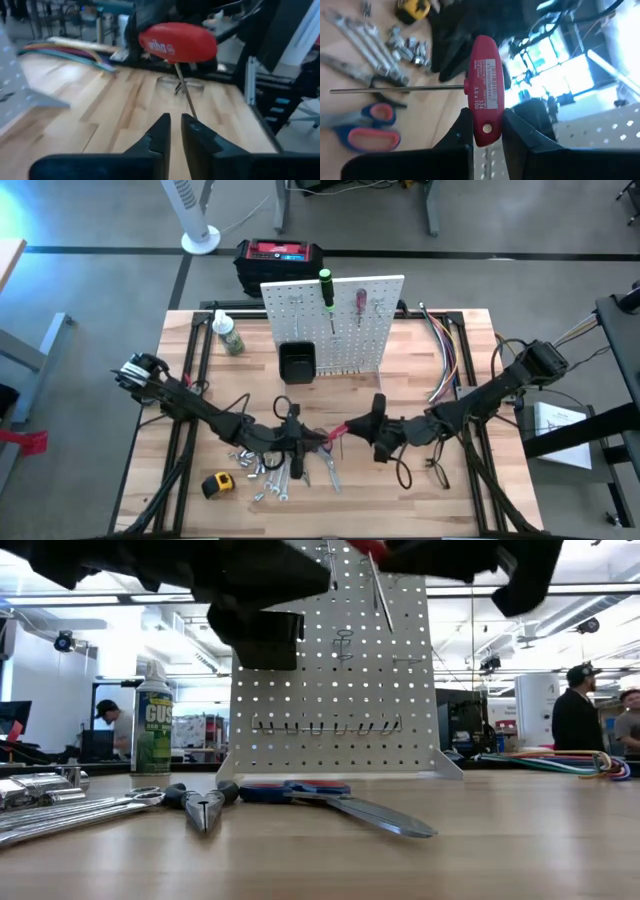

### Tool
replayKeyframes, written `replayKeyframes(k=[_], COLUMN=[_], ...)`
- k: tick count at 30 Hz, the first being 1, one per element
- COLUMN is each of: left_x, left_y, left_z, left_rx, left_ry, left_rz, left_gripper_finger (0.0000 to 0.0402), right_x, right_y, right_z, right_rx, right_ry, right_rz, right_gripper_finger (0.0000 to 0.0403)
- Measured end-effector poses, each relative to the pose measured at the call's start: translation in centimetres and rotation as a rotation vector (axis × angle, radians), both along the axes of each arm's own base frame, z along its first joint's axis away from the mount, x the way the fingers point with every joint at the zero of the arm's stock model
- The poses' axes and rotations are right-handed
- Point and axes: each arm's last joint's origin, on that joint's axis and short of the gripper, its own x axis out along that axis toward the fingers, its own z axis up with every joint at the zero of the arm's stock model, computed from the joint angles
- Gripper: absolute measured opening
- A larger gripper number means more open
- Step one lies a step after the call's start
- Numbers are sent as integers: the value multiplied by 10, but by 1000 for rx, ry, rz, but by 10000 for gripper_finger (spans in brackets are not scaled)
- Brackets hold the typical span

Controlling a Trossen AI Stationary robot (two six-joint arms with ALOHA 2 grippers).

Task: Hang tools onto peg board
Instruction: Hang the red allen wrench on the pegboard

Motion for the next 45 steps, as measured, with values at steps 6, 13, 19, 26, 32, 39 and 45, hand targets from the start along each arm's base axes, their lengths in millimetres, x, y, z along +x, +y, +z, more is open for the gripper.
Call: replayKeyframes(k=[6,13,19,26,32,39,45], left_x=[7,30,46,42,33,32,34], left_y=[-2,-16,-19,-13,-8,4,11], left_z=[-12,-21,-20,-22,-18,-10,-16], left_rx=[10,90,144,139,130,87,54], left_ry=[-27,-15,-23,-8,-50,-147,-115], left_rz=[-11,-146,-229,-243,-247,-205,-184], left_gripper_finger=[83,93,94,94,94,94,93], right_x=[1,2,1,1,0,0,0], right_y=[2,3,4,3,1,0,0], right_z=[9,11,11,10,5,6,6], right_rx=[-20,-20,-19,-71,-155,-165,-163], right_ry=[-76,-87,-82,-71,-25,-28,-31], right_rz=[51,124,139,127,131,105,105], right_gripper_finger=[39,39,39,39,39,39,39])
